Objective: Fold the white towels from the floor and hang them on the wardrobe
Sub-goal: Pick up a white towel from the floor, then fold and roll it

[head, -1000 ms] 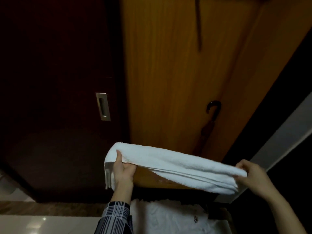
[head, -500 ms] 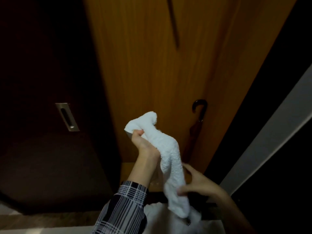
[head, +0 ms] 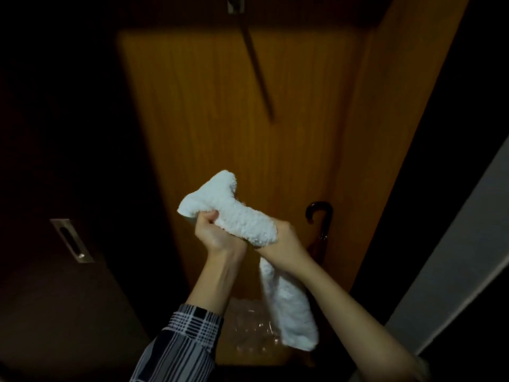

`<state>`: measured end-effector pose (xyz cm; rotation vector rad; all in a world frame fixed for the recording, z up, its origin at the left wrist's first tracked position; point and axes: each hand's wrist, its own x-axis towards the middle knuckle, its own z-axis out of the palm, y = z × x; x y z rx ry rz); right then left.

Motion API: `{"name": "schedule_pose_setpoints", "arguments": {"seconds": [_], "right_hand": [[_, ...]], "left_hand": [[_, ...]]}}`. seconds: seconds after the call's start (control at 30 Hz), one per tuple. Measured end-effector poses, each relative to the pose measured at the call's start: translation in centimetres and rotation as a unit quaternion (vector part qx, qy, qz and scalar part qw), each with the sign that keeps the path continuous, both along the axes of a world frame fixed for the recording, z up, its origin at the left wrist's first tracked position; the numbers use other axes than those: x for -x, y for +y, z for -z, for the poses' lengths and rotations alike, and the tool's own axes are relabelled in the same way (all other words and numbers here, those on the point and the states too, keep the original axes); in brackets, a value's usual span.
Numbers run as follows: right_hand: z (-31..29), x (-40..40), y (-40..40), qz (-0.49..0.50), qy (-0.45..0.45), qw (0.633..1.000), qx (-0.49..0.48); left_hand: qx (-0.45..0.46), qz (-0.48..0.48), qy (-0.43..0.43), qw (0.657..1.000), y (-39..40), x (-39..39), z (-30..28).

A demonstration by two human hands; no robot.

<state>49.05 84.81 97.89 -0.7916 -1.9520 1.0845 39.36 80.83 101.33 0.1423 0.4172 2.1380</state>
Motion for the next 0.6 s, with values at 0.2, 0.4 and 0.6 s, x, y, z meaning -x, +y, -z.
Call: {"name": "schedule_pose_setpoints", "arguments": {"seconds": [0.2, 0.4, 0.6], "right_hand": [[-9.3, -0.1, 5.0, 0.038, -0.246, 0.952, -0.178], [-15.6, 0.7, 6.7, 0.020, -0.348, 0.903, -0.253], [-21.2, 2.0, 6.3, 0.036, -0.357, 0.869, -0.341]], "left_hand": [[0.255, 0.203, 0.285, 0.901, 0.2, 2.0, -0.8], [0.194, -0.187, 0.560, 0.783, -2.0, 4.0, -1.9], [0.126, -0.135, 0.718, 0.671, 2.1, 8.5, -9.9]]}}
